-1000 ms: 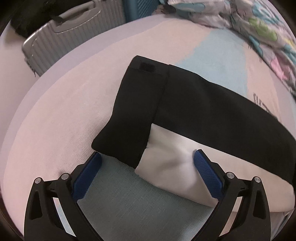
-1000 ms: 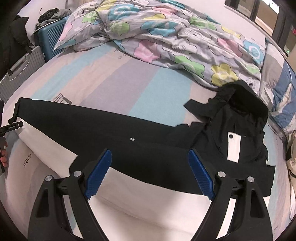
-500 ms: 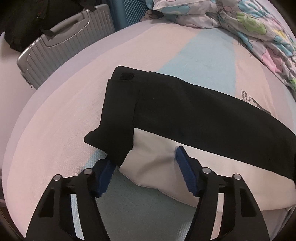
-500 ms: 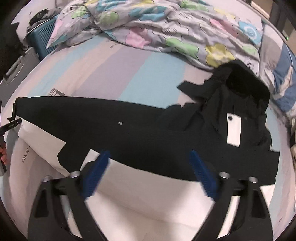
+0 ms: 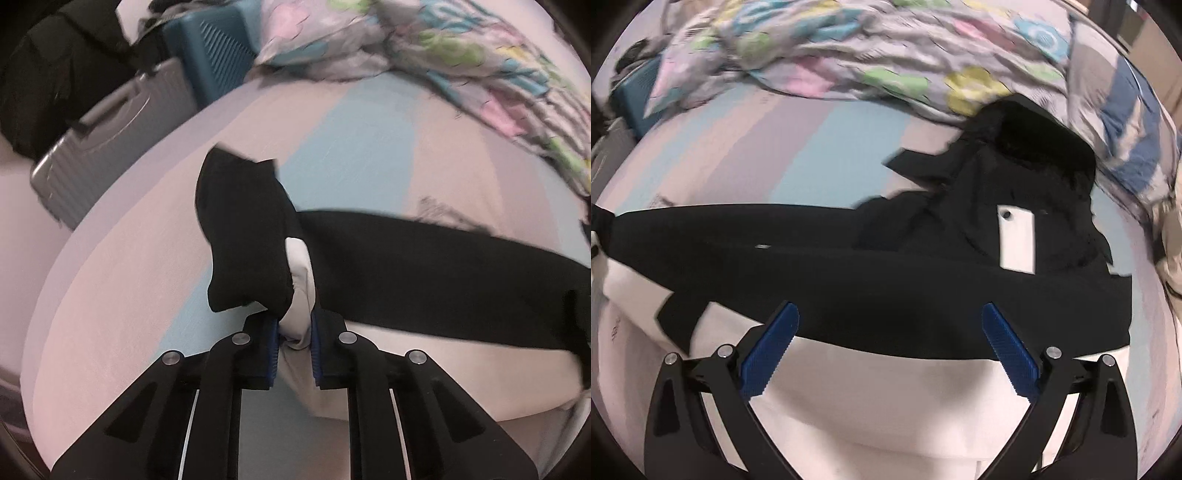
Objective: Fold large clothes
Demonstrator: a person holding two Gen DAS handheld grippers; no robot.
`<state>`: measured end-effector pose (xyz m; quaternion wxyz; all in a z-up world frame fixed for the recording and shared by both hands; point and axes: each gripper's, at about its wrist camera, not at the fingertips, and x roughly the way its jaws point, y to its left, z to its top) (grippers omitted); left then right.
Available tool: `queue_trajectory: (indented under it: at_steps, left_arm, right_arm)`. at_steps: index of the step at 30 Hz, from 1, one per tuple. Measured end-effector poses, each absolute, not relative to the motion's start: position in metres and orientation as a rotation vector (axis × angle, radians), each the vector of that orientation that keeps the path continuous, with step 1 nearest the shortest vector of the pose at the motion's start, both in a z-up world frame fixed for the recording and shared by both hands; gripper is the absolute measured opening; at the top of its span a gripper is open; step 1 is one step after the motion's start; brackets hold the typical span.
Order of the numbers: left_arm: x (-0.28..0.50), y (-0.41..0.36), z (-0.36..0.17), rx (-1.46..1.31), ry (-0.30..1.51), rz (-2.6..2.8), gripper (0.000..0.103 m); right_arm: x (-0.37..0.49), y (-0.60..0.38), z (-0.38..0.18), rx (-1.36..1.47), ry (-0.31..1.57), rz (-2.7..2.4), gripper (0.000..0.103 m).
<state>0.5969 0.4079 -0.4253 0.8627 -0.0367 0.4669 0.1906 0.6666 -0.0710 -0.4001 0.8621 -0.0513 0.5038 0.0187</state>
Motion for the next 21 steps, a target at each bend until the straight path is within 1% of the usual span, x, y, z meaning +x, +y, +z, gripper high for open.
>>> queue_trajectory:
  at_steps: [5,16,21]
  left_arm:
    - [0.61,0.356,-0.399,-0.021,0.939,0.334,0.012]
    - [0.628,0.228,-0.374,-0.013,0.884,0.16,0.011]
    - [0.635,0.153,-0.363,0.01,0.865,0.085,0.011]
  right_arm:
    - [0.675,-0.105,-0.405,0.005,1.092,0.031,0.096]
    - [0.669,-0.157,-0.388,-0.046,1.042,-0.099,0.096]
    - [0.661,-0.188,-0.382,-0.066,1.008,-0.123,0.096]
